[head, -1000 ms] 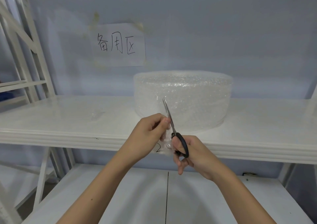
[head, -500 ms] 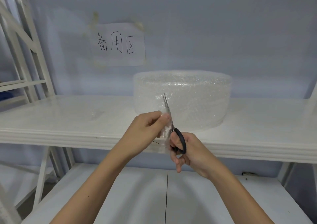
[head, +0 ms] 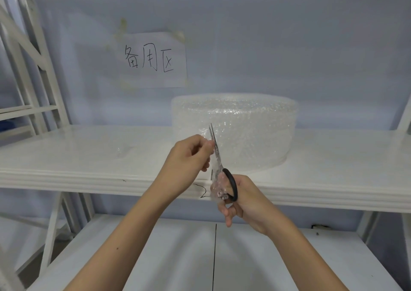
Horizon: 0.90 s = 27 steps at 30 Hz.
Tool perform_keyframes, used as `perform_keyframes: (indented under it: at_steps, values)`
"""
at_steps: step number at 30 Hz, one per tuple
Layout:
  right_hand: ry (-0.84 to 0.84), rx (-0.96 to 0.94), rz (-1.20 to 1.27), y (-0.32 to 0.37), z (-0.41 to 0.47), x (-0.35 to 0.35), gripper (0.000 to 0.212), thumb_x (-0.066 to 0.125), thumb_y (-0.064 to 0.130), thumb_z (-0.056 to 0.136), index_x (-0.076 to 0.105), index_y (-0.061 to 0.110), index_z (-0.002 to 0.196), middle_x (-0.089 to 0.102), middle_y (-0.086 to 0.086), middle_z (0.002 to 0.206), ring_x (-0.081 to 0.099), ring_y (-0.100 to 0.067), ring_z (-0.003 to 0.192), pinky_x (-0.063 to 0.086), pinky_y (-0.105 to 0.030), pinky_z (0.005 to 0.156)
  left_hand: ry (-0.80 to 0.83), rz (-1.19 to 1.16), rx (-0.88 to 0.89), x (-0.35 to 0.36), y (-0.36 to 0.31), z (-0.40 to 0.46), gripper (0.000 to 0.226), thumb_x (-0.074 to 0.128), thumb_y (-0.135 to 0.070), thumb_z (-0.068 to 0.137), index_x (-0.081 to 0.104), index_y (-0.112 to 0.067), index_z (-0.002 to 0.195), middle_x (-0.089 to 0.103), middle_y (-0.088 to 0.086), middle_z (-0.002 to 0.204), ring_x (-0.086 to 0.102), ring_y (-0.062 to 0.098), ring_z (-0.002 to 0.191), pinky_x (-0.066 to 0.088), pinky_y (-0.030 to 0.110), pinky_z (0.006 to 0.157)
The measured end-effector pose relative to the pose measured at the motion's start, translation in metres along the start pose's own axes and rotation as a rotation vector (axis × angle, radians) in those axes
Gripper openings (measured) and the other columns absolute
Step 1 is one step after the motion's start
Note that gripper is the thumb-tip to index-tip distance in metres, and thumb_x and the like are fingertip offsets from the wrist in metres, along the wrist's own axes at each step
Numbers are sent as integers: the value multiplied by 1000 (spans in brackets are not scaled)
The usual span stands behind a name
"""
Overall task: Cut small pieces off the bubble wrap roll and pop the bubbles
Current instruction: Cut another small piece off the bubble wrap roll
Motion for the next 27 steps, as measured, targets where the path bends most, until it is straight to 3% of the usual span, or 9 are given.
perform_keyframes:
  at_steps: [5, 9, 11, 14, 17, 27]
  values:
    - [53, -32, -48, 10, 3, 0, 50, 64, 62, 77, 55, 13, 69, 48, -6, 64, 45, -16, 45, 43, -23, 34, 56, -30, 20, 7, 0, -3, 28, 53, -18, 99, 58, -4, 75, 56, -3, 61, 54, 10, 57, 50, 32, 67]
    - [36, -44, -75, 13, 5, -3, 46, 63, 58, 75, 56, 14, 64, 46, -11, 67, 45, -16, 43, 42, -22, 33, 54, -52, 26, 6, 0, -3, 28, 52, -18, 99, 57, 0, 78, 55, -3, 60, 54, 10, 57, 49, 30, 66]
    - [44, -43, -82, 14, 5, -3, 54, 64, 62, 79, 55, 10, 68, 46, -12, 63, 45, -16, 43, 43, -23, 33, 63, -58, 26, 7, 0, -3, 28, 52, -18, 99, 57, -3, 76, 55, -3, 61, 54, 10, 57, 49, 30, 66]
    - [50, -32, -54, 18, 5, -3, 51, 60, 58, 78, 54, 8, 70, 51, -3, 61, 46, -16, 44, 43, -23, 33, 96, -37, 28, 11, 1, -5, 28, 52, -17, 99, 57, -8, 73, 55, -3, 62, 54, 11, 59, 49, 32, 67]
    - [52, -28, -58, 21, 7, -3, 52, 62, 58, 76, 55, 7, 69, 50, -4, 61, 46, -15, 42, 42, -22, 32, 111, -68, 13, 12, 3, -7, 28, 51, -15, 100, 57, -8, 73, 54, -1, 63, 54, 12, 59, 49, 28, 66]
    - [49, -36, -117, 22, 9, -7, 48, 65, 59, 74, 55, 16, 57, 47, -10, 60, 44, -16, 38, 38, -22, 36, 110, -107, 5, 6, 7, -10, 30, 51, -15, 100, 56, -11, 71, 54, 2, 64, 54, 13, 60, 49, 28, 67]
Point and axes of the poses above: each hand's wrist, its own z-axis towards the middle knuckle, its own x-axis out of the palm, y = z × x, the point moved 10 cm from there along z, towards the middle knuckle
